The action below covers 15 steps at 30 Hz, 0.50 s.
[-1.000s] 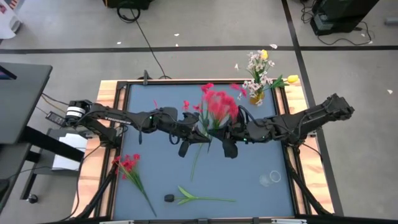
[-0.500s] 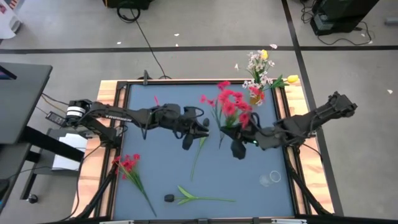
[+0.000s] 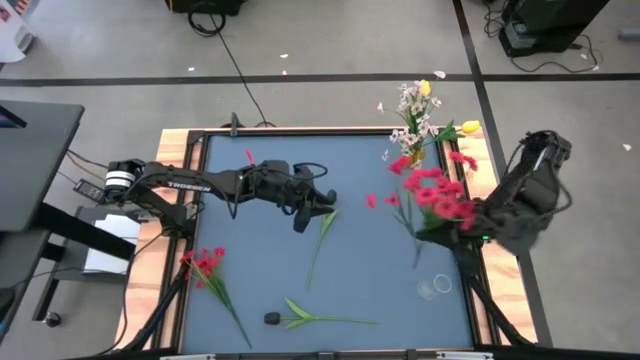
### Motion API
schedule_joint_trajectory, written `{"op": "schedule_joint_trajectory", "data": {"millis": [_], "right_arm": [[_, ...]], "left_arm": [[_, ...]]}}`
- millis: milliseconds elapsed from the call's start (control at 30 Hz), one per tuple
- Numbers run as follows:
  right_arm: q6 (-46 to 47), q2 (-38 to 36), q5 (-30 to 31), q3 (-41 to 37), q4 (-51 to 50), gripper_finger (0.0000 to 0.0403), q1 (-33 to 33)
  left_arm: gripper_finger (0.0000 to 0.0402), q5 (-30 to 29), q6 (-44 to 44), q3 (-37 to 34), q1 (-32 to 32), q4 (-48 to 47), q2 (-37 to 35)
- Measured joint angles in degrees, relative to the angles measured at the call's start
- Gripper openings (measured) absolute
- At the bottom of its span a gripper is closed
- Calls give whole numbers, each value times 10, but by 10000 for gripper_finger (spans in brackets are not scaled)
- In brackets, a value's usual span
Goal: Sort flowers into vase by color
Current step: Put the top red flowers into the transparent vase
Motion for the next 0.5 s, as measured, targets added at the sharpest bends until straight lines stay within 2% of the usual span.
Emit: {"op": "schedule_joint_trajectory", "data": {"millis": [300,500], "right_arm": [[4,-66,2,0,-39,14,177],[22,-66,49,-31,-82,14,254]], "left_arm": [[135,-59,-8,0,0,2,-2],[135,-67,-55,0,0,2,-2]]}}
